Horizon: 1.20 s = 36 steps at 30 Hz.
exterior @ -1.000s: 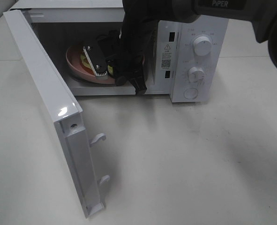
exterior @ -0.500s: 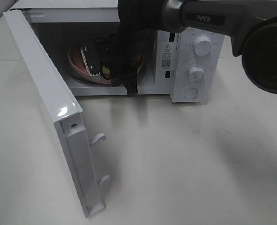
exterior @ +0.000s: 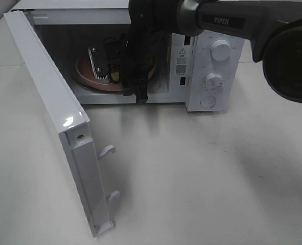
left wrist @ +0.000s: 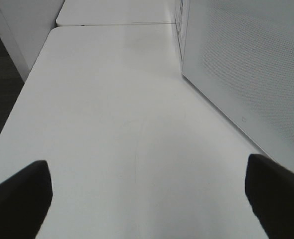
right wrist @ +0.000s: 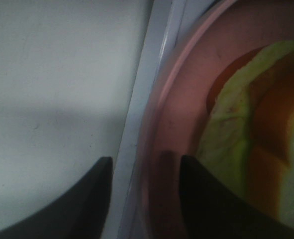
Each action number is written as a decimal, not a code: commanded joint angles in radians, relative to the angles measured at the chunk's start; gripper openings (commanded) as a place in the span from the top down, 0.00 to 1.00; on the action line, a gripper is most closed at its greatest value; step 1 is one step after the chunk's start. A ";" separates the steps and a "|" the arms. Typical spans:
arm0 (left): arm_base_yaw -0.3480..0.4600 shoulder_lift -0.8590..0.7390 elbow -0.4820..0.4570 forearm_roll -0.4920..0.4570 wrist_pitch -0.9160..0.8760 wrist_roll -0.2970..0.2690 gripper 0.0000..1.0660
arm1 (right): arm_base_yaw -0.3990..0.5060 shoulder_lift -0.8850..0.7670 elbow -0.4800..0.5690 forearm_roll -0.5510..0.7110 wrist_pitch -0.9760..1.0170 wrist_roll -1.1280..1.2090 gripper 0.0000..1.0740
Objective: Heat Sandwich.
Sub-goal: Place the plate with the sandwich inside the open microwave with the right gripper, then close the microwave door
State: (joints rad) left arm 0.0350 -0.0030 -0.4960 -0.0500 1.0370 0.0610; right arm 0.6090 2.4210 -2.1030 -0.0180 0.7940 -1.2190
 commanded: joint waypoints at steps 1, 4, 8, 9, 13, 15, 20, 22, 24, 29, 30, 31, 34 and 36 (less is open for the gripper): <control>0.002 -0.027 0.003 -0.007 -0.008 0.002 0.06 | -0.003 0.000 -0.004 0.000 0.003 0.077 0.34; 0.002 -0.027 0.003 -0.007 -0.008 0.002 0.06 | -0.003 -0.009 -0.003 0.000 0.005 0.114 0.25; 0.002 -0.027 0.003 -0.007 -0.008 0.002 0.06 | -0.001 -0.034 0.022 0.000 0.000 0.123 0.23; 0.002 -0.027 0.003 -0.007 -0.008 0.002 0.06 | -0.001 -0.052 0.045 0.000 -0.003 0.123 0.24; 0.002 -0.027 0.003 -0.007 -0.008 0.002 0.06 | -0.001 -0.091 0.107 -0.001 -0.021 0.123 0.26; 0.002 -0.027 0.003 -0.007 -0.008 0.002 0.06 | -0.001 -0.114 0.147 -0.001 -0.040 0.123 0.27; 0.002 -0.027 0.003 -0.007 -0.008 0.002 0.06 | -0.001 -0.173 0.223 -0.002 -0.062 0.123 0.28; 0.002 -0.027 0.003 -0.007 -0.008 0.002 0.06 | -0.001 -0.195 0.255 -0.002 -0.072 0.123 0.29; 0.002 -0.027 0.003 -0.007 -0.008 0.002 0.06 | -0.001 -0.220 0.286 -0.002 -0.086 0.123 0.29; 0.002 -0.027 0.003 -0.007 -0.008 0.002 0.06 | 0.005 -0.264 0.347 -0.004 -0.093 0.132 0.29; 0.002 -0.027 0.003 -0.007 -0.008 0.002 0.06 | 0.011 -0.284 0.374 -0.008 -0.099 0.142 0.29; 0.002 -0.027 0.003 -0.007 -0.008 0.002 0.06 | 0.011 -0.284 0.374 -0.008 -0.099 0.142 0.29; 0.002 -0.027 0.003 -0.007 -0.008 0.002 0.06 | 0.019 -0.317 0.423 -0.009 -0.107 0.152 0.29; 0.002 -0.027 0.003 -0.007 -0.008 0.002 0.06 | 0.021 -0.325 0.433 -0.011 -0.106 0.154 0.29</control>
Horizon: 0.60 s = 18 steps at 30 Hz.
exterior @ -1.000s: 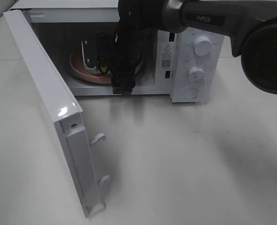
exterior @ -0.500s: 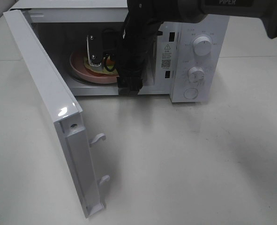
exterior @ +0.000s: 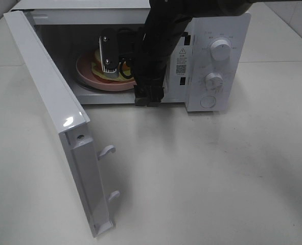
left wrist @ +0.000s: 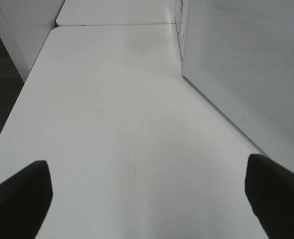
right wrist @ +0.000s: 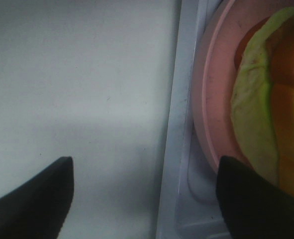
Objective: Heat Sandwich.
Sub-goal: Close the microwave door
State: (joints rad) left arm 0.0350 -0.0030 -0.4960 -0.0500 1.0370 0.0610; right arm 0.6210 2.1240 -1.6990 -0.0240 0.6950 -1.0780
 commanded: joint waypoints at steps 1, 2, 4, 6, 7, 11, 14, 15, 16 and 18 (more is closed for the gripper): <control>0.002 -0.027 0.003 -0.007 -0.008 0.002 0.06 | 0.010 -0.036 0.040 -0.005 -0.007 0.014 0.29; 0.002 -0.027 0.003 -0.007 -0.008 0.002 0.06 | 0.011 -0.056 0.072 -0.005 -0.015 0.018 0.29; 0.002 -0.027 0.003 -0.007 -0.008 0.002 0.06 | 0.011 -0.069 0.090 -0.005 -0.026 0.020 0.29; 0.002 -0.027 0.003 -0.007 -0.008 0.002 0.06 | 0.011 -0.095 0.124 -0.005 -0.040 0.027 0.29; 0.002 -0.027 0.003 -0.007 -0.008 0.002 0.06 | 0.011 -0.119 0.159 -0.005 -0.047 0.034 0.29; 0.002 -0.027 0.003 -0.007 -0.008 0.002 0.06 | 0.011 -0.175 0.246 -0.005 -0.069 0.044 0.29; 0.002 -0.027 0.003 -0.007 -0.008 0.002 0.06 | 0.011 -0.206 0.285 -0.005 -0.082 0.046 0.29; 0.002 -0.027 0.003 -0.007 -0.008 0.002 0.06 | 0.011 -0.234 0.326 -0.005 -0.091 0.046 0.29; 0.002 -0.027 0.003 -0.007 -0.008 0.002 0.06 | 0.011 -0.250 0.348 -0.005 -0.095 0.046 0.29; 0.002 -0.027 0.003 -0.007 -0.008 0.002 0.06 | 0.011 -0.263 0.365 -0.005 -0.101 0.048 0.29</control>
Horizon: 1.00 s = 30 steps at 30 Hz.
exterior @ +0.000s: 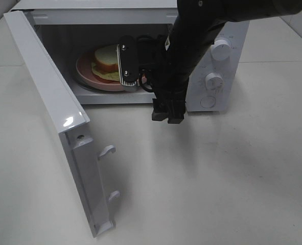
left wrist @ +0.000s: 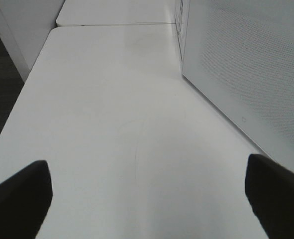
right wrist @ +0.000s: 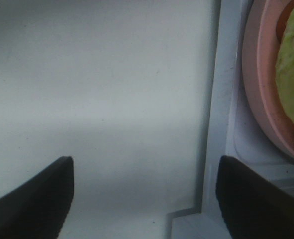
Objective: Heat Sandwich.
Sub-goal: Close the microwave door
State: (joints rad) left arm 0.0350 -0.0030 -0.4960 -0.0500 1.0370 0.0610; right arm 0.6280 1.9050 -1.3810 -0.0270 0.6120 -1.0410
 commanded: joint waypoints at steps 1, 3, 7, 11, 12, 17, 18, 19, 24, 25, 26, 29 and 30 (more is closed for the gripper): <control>0.002 -0.027 0.003 -0.007 -0.008 0.002 0.06 | 0.004 -0.059 0.069 -0.002 -0.025 0.015 0.29; 0.002 -0.027 0.003 -0.007 -0.008 0.002 0.06 | 0.004 -0.101 0.130 -0.002 -0.034 0.020 0.29; 0.002 -0.027 0.003 -0.007 -0.008 0.002 0.06 | 0.004 -0.160 0.197 -0.002 -0.038 0.033 0.29; 0.002 -0.027 0.003 -0.007 -0.008 0.002 0.06 | 0.004 -0.222 0.261 -0.002 -0.039 0.065 0.29; 0.002 -0.027 0.003 -0.007 -0.008 0.002 0.06 | 0.004 -0.239 0.277 -0.002 -0.040 0.073 0.29; 0.002 -0.027 0.003 -0.007 -0.008 0.002 0.06 | 0.004 -0.322 0.351 -0.001 -0.039 0.128 0.29; 0.002 -0.027 0.003 -0.007 -0.008 0.002 0.06 | 0.004 -0.322 0.351 -0.001 -0.039 0.128 0.29; 0.002 -0.027 0.003 -0.007 -0.008 0.002 0.06 | 0.004 -0.361 0.382 -0.001 -0.036 0.158 0.29; 0.002 -0.027 0.003 -0.007 -0.008 0.002 0.06 | 0.004 -0.456 0.458 -0.001 -0.029 0.266 0.29; 0.002 -0.027 0.003 -0.007 -0.008 0.002 0.06 | 0.004 -0.477 0.475 -0.001 -0.028 0.290 0.29; 0.002 -0.027 0.003 -0.007 -0.008 0.002 0.06 | 0.004 -0.498 0.492 -0.001 -0.028 0.307 0.29; 0.002 -0.027 0.003 -0.007 -0.008 0.002 0.06 | 0.004 -0.560 0.539 -0.001 -0.024 0.369 0.29; 0.002 -0.027 0.003 -0.007 -0.008 0.002 0.06 | 0.004 -0.581 0.555 -0.001 -0.021 0.390 0.29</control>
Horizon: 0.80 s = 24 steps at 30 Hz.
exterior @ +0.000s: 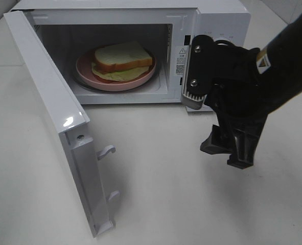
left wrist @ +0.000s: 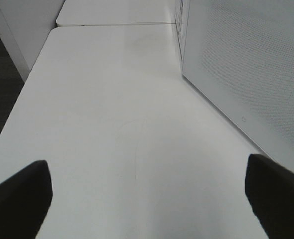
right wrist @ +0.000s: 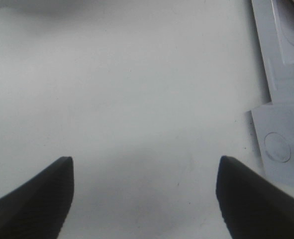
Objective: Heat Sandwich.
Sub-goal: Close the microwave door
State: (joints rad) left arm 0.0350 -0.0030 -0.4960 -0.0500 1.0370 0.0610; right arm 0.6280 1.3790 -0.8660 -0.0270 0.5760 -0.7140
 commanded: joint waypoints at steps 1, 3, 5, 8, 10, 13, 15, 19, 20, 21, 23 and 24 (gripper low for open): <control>0.002 -0.027 0.003 -0.007 -0.008 0.002 0.06 | 0.004 -0.077 0.056 -0.001 0.016 0.088 0.29; 0.002 -0.027 0.003 -0.007 -0.008 0.002 0.06 | 0.004 -0.119 0.085 0.001 0.016 0.142 0.29; 0.002 -0.027 0.003 -0.007 -0.008 0.002 0.06 | 0.004 -0.160 0.115 0.001 0.017 0.199 0.29; 0.002 -0.027 0.003 -0.007 -0.008 0.002 0.06 | 0.004 -0.226 0.147 0.001 0.047 0.290 0.29; 0.002 -0.027 0.003 -0.007 -0.008 0.002 0.06 | 0.004 -0.262 0.162 0.001 0.078 0.343 0.29; 0.002 -0.027 0.003 -0.007 -0.008 0.002 0.06 | 0.004 -0.316 0.179 0.001 0.144 0.418 0.29; 0.002 -0.027 0.003 -0.007 -0.008 0.002 0.06 | 0.004 -0.353 0.183 0.000 0.189 0.455 0.29; 0.002 -0.027 0.003 -0.007 -0.008 0.002 0.06 | 0.004 -0.422 0.185 0.000 0.269 0.523 0.29; 0.002 -0.027 0.003 -0.007 -0.008 0.002 0.06 | 0.004 -0.443 0.185 0.000 0.288 0.540 0.29; 0.002 -0.027 0.003 -0.007 -0.008 0.002 0.06 | 0.004 -0.482 0.185 -0.002 0.322 0.563 0.29; 0.002 -0.027 0.003 -0.007 -0.008 0.002 0.06 | 0.004 -0.503 0.185 -0.002 0.340 0.574 0.29; 0.002 -0.027 0.003 -0.007 -0.008 0.002 0.06 | 0.004 -0.525 0.185 -0.002 0.355 0.584 0.29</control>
State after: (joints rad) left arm 0.0350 -0.0030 -0.4960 -0.0500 1.0370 0.0610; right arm 0.6280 0.8650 -0.6840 -0.0270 0.9160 -0.1470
